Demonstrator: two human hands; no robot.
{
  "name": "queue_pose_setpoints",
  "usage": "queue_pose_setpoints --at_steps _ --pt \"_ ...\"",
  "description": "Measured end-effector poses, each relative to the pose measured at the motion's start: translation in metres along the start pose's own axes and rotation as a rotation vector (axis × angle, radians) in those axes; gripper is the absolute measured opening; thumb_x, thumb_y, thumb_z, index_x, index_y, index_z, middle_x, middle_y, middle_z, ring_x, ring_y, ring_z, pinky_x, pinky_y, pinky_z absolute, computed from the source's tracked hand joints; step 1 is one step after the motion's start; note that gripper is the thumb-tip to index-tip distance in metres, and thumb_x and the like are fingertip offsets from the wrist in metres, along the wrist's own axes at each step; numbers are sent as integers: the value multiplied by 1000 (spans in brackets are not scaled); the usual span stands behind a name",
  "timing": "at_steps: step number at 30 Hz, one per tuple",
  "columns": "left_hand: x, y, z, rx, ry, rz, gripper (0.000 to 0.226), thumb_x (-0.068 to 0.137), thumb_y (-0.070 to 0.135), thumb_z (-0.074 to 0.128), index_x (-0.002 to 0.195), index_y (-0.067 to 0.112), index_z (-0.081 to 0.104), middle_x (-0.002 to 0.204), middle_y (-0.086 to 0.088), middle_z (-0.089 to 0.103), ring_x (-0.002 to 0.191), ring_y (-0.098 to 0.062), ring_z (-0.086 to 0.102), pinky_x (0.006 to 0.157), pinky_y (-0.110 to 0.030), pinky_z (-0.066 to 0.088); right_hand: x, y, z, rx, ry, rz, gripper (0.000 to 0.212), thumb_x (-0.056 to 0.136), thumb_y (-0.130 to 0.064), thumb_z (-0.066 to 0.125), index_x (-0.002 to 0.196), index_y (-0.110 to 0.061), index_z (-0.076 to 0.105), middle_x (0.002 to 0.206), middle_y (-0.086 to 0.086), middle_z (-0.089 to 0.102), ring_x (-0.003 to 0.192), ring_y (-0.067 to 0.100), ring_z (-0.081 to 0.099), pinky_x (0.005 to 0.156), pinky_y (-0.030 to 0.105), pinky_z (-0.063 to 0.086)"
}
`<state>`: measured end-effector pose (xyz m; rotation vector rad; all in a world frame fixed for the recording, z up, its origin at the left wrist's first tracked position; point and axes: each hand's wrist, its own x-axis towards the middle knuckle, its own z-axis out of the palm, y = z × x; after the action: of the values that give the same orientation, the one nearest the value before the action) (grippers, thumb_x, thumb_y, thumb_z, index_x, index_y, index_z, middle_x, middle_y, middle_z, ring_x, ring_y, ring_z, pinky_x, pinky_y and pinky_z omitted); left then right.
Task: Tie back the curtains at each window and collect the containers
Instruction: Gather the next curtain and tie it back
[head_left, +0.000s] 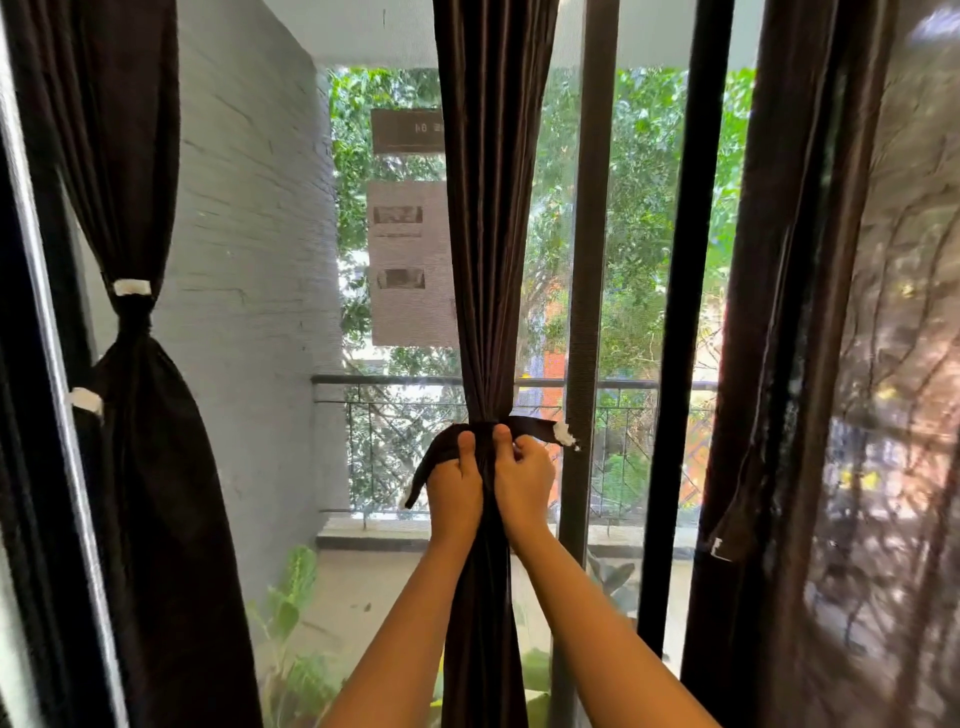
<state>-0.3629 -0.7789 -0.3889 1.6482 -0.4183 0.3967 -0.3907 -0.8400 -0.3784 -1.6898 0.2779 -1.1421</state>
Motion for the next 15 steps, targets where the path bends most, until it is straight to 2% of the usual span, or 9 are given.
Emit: queue_pose_setpoints --at_steps 6,12,15 --pt "2 -3 0 82 12 -3 66 100 42 27 42 12 37 42 -2 39 40 -16 35 45 -30 25 -1 4 7 31 66 32 51 95 -31 55 52 -17 31 50 -1 35 48 11 28 47 19 30" --pt "7 0 1 110 60 4 64 100 38 34 41 14 38 41 0 40 40 -14 36 44 -29 22 5 6 8 -18 99 22 51 95 -31 54 51 -16 32 49 -1 34 47 11 29 48 18 30" --pt "13 -4 2 106 65 21 63 100 38 36 41 14 39 41 -4 43 41 -18 38 46 -30 24 7 7 9 -25 96 48 52 95 -32 54 51 -16 32 48 -1 34 46 12 29 48 20 29"
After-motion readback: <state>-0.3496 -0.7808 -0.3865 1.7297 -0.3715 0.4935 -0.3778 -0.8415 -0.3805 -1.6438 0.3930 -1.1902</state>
